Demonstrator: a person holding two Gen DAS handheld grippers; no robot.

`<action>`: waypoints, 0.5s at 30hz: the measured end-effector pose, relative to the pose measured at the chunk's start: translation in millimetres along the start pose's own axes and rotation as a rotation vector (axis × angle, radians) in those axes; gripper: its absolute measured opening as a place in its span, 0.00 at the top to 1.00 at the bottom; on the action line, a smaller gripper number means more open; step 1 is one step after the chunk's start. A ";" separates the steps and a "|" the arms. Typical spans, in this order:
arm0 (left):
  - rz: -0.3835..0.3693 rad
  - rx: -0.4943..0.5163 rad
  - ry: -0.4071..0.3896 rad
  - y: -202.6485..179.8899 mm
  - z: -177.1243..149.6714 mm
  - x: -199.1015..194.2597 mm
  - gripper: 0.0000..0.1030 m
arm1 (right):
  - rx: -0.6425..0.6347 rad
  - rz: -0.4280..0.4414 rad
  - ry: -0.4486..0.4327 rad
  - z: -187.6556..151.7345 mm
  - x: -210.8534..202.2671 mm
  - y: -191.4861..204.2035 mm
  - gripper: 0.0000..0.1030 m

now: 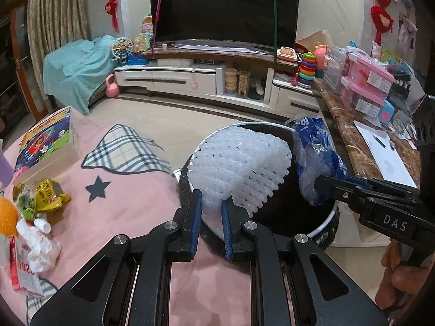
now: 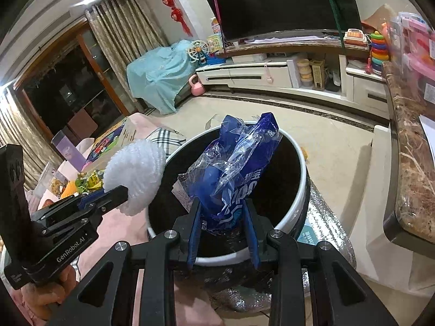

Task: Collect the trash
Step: 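Carry both items over the trash bin and open both grippers to drop them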

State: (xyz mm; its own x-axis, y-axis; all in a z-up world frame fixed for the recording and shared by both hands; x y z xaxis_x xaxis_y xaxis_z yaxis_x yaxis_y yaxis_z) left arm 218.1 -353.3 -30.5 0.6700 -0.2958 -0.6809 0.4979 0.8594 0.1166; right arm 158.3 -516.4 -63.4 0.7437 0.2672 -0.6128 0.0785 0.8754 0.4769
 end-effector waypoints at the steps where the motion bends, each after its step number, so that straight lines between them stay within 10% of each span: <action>1: -0.004 0.001 0.005 -1.4 0.6 2.8 0.87 | 0.002 -0.002 0.002 0.8 1.1 -1.0 0.71; 7: -0.016 0.002 0.029 -6.9 1.8 14.6 0.80 | 0.000 -0.022 0.021 3.6 8.1 -3.5 0.68; 11: -0.009 -0.006 0.020 -5.9 0.2 13.8 0.34 | 0.007 -0.048 0.027 6.6 10.8 -6.6 0.52; 15: 0.012 -0.009 0.000 -0.9 -5.4 6.1 0.32 | 0.015 -0.050 0.012 7.9 6.1 -8.3 0.39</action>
State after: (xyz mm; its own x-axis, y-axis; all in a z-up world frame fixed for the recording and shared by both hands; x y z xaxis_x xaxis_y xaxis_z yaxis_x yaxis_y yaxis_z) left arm 218.8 -353.7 -38.6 0.6760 -0.2856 -0.6793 0.4849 0.8665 0.1183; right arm 167.4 -525.2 -66.1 0.7304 0.2278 -0.6439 0.1255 0.8819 0.4544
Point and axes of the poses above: each gripper's, at about its wrist camera, not at the fingertips, and x roughly the way its jaws point, y to its left, z to its top, the point moved 3 cm from there along x, roughly the way its jaws point, and after that the axes turned 9 degrees about z, right-handed, at the moved point
